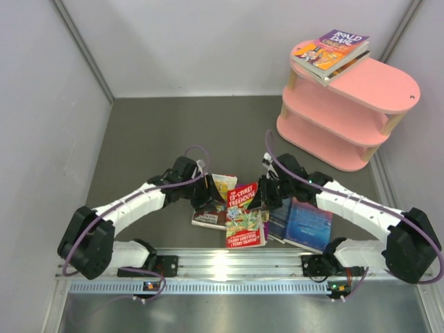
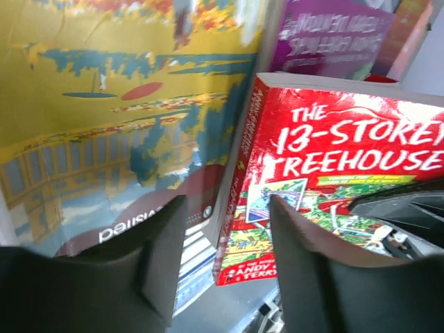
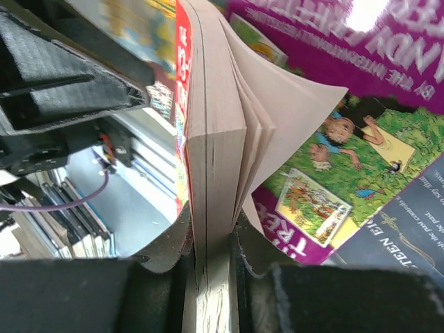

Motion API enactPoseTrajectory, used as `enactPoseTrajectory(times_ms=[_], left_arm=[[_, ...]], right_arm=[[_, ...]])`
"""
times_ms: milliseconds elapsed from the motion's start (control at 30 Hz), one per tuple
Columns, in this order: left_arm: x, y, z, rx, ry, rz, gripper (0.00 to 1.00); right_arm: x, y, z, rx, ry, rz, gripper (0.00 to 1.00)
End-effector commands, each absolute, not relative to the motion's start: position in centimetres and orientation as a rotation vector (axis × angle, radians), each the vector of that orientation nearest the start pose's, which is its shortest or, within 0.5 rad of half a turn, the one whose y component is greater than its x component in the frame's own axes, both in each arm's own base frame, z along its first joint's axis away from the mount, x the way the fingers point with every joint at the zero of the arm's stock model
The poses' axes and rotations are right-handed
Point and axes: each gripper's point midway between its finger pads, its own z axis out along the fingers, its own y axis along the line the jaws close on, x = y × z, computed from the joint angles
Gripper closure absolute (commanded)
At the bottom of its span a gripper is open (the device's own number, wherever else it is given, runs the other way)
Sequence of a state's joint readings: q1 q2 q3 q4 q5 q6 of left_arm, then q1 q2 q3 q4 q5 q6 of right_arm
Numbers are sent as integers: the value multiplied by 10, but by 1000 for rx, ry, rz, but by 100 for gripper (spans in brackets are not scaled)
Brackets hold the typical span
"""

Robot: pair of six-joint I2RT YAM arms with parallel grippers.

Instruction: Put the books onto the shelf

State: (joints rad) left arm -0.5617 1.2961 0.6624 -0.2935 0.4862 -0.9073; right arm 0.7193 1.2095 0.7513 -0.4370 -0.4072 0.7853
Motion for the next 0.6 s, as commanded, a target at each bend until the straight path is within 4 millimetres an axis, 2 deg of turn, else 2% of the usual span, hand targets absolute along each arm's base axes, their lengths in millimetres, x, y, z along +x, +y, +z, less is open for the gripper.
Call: enactPoseTrajectory(times_ms=[0,33,67,100,133,167,200,233,267,300,333,367,400,433,467,500,567], left_arm=[[205,-242,118,-180,2661,-1065,42],[201,-235,116,-191,2692,-1019,42],[209,-231,126,-194,2657,-978,42],[211,-226,129,-177,2654,-947,42],[211,-223,134,-173,2657,-923,42],[213,-220,140,-166,2643,-912,42],[214,-217,141,-153,2639,-888,42],[216,-217,146,-144,2628,-884,42],[213,-214,144,-144,2642,-871,42],[213,-214,146,-140,2639,-870,42],[213,-214,146,-138,2641,-868,42],[212,-213,145,-143,2647,-868,42],[211,-214,145,-145,2649,-874,42],[209,-213,144,-151,2655,-876,43],[209,-213,145,-158,2651,-880,43],[209,-213,145,-161,2647,-884,43],[209,-214,148,-163,2639,-892,44]], right_arm=[[187,289,202,-249,2462,1155,100],[195,288,221,-255,2424,1149,100],[204,287,236,-268,2398,1132,100],[224,278,277,-272,2320,1086,100],[235,273,297,-273,2282,1066,100],[251,271,309,-264,2273,1042,100],[273,256,363,-248,2142,1046,100],[282,247,382,-229,2119,1045,100],[300,242,392,-198,2110,1043,100],[314,222,451,-167,1964,1046,100],[334,216,459,-133,1960,1047,100],[333,204,512,-143,1816,1058,100],[345,184,530,-71,1779,1078,100],[352,175,544,-48,1739,1096,100],[369,168,557,-31,1684,1115,100],[378,144,572,53,1633,1120,100],[393,118,582,133,1568,1102,100]])
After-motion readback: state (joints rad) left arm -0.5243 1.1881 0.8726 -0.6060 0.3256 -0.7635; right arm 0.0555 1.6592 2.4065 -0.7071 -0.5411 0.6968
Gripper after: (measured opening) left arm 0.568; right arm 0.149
